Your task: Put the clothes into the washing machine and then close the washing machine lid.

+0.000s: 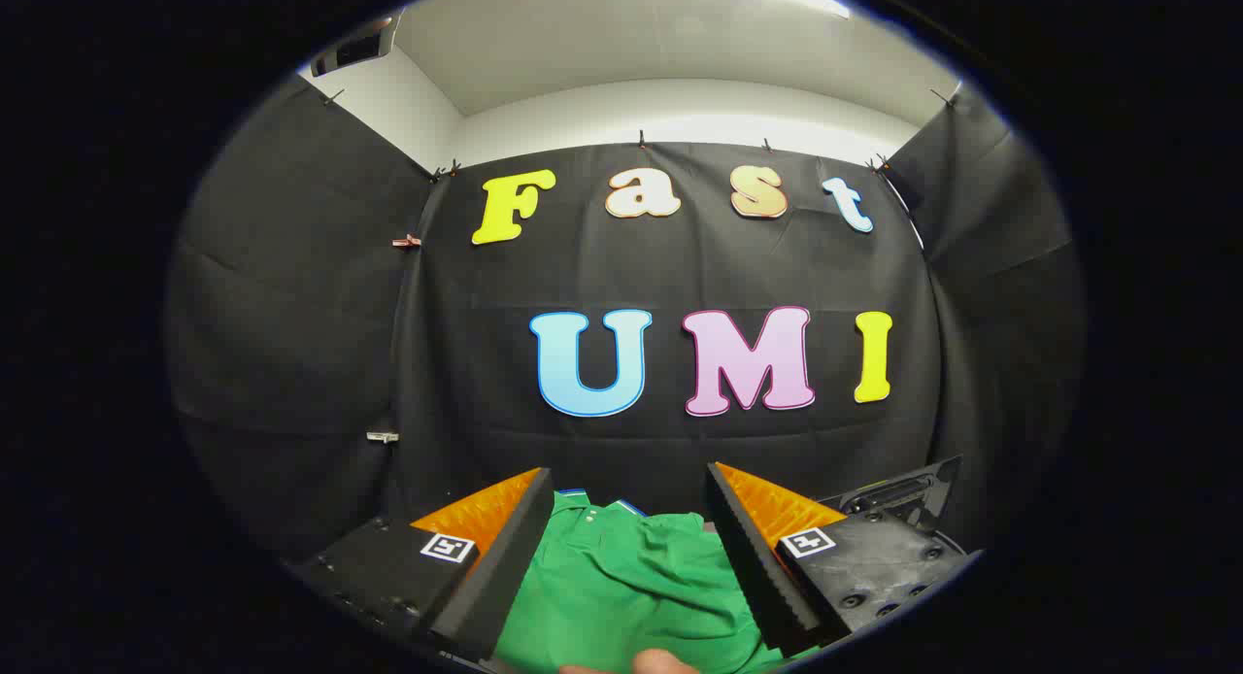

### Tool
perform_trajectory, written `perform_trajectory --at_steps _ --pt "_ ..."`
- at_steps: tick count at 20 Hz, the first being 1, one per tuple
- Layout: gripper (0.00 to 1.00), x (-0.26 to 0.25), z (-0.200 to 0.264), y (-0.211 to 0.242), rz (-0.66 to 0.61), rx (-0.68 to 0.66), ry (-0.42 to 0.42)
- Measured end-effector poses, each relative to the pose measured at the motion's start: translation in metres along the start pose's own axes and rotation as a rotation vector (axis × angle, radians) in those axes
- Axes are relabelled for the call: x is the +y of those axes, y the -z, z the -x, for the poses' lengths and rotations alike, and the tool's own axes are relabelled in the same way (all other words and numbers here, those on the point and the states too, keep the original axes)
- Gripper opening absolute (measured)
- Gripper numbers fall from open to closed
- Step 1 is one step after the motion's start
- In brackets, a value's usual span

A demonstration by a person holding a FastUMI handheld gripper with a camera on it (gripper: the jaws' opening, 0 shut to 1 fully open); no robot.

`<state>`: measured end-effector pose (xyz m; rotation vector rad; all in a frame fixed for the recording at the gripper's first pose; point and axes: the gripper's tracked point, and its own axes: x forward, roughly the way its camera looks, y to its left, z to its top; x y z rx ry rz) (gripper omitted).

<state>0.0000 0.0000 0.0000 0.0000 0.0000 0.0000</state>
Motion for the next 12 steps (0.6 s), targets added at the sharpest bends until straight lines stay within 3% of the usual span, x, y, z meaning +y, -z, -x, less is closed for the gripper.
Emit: perform_trajectory --at_steps 12 --pt "0.98 0.003 -0.003 0.008 0.019 0.021 0.004"
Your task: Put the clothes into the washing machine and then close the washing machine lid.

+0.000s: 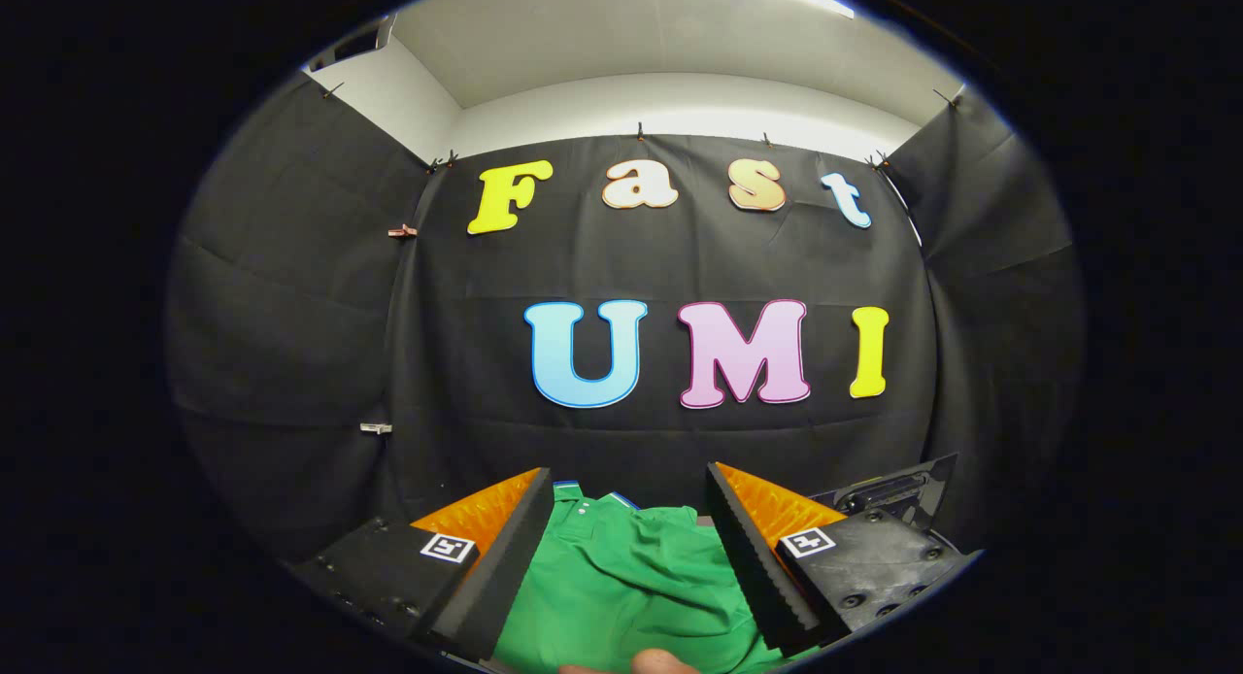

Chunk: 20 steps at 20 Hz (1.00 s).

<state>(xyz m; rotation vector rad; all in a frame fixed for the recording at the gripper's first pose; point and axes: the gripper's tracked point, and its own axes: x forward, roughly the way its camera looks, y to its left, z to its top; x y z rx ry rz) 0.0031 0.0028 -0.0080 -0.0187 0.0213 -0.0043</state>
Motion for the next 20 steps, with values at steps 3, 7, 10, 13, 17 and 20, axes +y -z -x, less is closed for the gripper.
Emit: perform_trajectory --at_steps 3,7,10,13,17,20 --pt "0.98 0.002 -0.004 -0.001 0.012 -0.005 -0.008" --pt "0.98 0.003 -0.008 0.001 0.002 0.01 -0.007" --pt "0.98 0.005 -0.01 0.004 -0.006 0.026 -0.006" --pt "0.98 0.009 -0.01 0.007 -0.003 0.037 -0.015" --pt "0.98 0.014 -0.006 0.012 0.003 0.057 -0.038" --pt "0.98 0.018 -0.006 0.014 0.007 0.073 -0.058"
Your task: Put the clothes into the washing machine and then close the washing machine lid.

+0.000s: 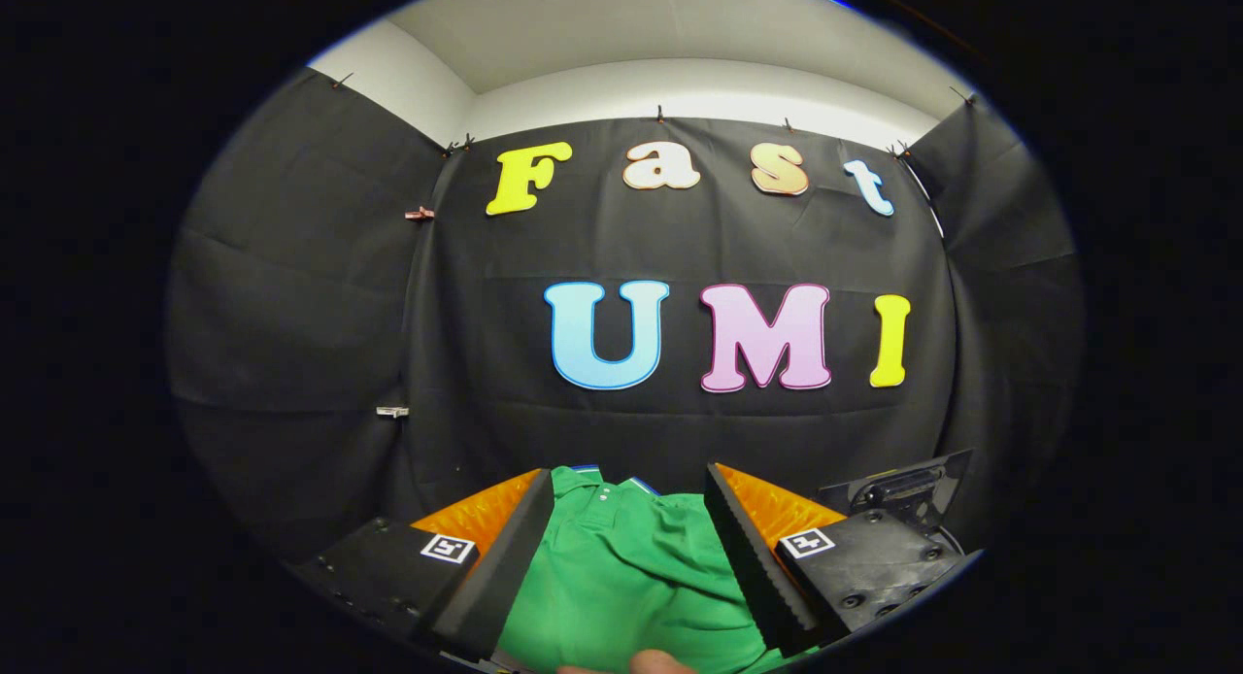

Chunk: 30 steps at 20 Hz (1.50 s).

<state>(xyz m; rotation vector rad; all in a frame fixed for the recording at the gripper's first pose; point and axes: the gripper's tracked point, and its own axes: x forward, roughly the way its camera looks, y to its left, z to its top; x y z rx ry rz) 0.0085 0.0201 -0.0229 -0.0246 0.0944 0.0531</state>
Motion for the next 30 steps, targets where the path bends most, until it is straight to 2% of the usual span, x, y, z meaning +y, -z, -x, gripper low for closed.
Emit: perform_trajectory --at_steps 5,11,14,17,22,23,24,25,26,27,30 --pt "0.98 0.01 -0.017 0.023 0.013 0.133 -0.053" --pt "0.98 -0.001 -0.049 0.021 -0.038 0.204 -0.017" --pt "0.98 0.015 -0.072 0.031 -0.05 0.294 -0.065" --pt "0.98 0.022 -0.096 0.064 -0.092 0.466 -0.082" --pt "0.98 0.017 -0.151 0.115 -0.141 0.652 -0.012" --pt "0.98 0.018 -0.157 0.14 -0.144 0.725 -0.012" --pt "0.98 0.017 -0.145 0.174 -0.129 0.877 0.0" --pt "0.98 0.018 -0.17 0.171 -0.041 0.787 -0.042" --pt "1.0 0.022 -0.19 0.198 0.007 0.804 -0.058" --pt "0.9 0.026 -0.197 0.218 0.024 0.813 -0.083" --pt "0.75 0.019 -0.203 0.24 -0.059 0.803 -0.059"
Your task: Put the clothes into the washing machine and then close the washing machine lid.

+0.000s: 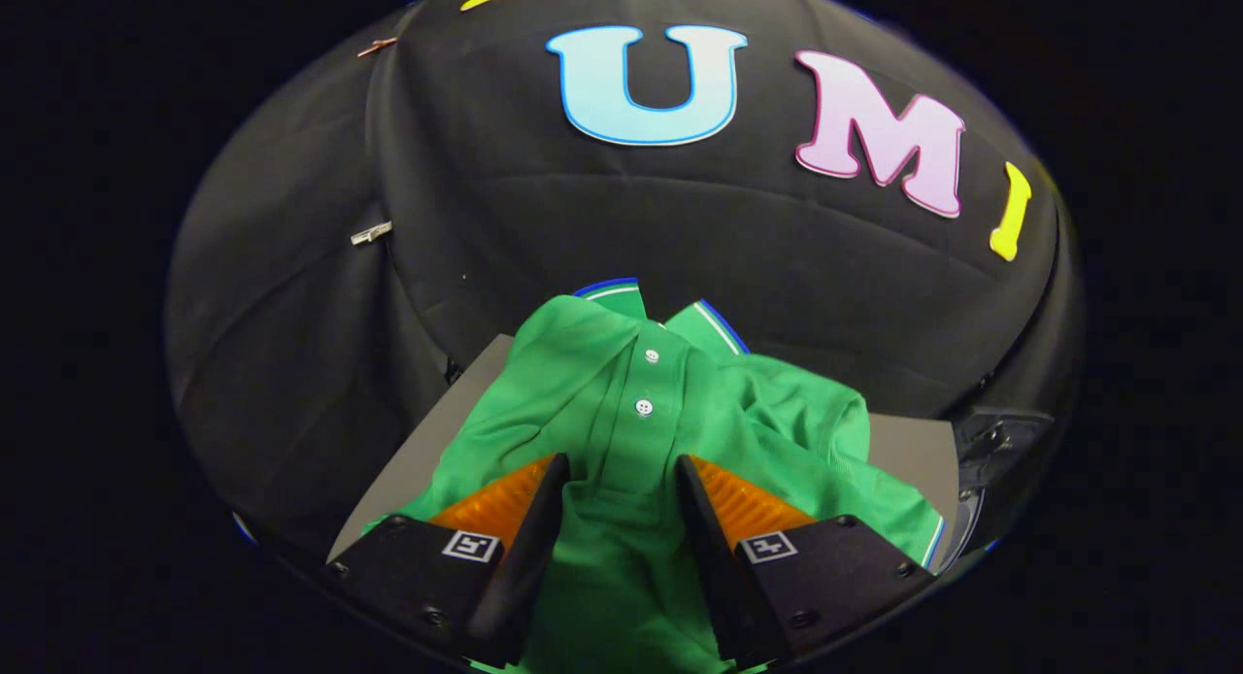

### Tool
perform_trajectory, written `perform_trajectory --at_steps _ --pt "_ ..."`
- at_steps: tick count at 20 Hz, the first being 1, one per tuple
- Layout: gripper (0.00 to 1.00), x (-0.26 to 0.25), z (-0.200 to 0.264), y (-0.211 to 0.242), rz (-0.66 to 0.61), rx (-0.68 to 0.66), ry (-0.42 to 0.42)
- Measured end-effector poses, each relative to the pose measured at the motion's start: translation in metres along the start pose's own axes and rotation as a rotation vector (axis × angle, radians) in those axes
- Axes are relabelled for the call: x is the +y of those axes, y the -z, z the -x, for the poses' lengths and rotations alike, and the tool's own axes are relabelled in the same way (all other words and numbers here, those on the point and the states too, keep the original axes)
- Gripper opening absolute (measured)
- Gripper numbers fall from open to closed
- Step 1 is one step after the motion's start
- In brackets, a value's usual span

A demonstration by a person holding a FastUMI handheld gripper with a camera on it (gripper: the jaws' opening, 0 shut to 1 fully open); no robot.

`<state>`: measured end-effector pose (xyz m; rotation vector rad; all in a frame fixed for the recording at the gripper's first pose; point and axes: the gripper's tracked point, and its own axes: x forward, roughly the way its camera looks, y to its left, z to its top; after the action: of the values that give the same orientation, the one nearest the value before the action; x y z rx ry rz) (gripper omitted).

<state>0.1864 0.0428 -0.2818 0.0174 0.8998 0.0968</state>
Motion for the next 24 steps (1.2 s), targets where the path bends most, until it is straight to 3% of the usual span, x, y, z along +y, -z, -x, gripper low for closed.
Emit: perform_trajectory --at_steps 3,5,7,10,15,17,24 --pt "0.36 -0.003 0.012 -0.007 -0.043 0.022 0.001" --pt "0.36 -0.005 0.012 -0.005 -0.022 0.036 -0.019" --pt "0.05 -0.01 0.015 -0.006 -0.028 0.039 -0.003" --pt "0.05 -0.009 0.02 -0.01 0.038 0.003 -0.013" --pt "0.05 0.012 0.068 -0.05 0.198 -0.219 -0.077" --pt "0.05 0.018 0.079 -0.047 0.237 -0.247 -0.101" --pt "0.05 -0.008 0.119 -0.04 0.125 -0.259 -0.136"
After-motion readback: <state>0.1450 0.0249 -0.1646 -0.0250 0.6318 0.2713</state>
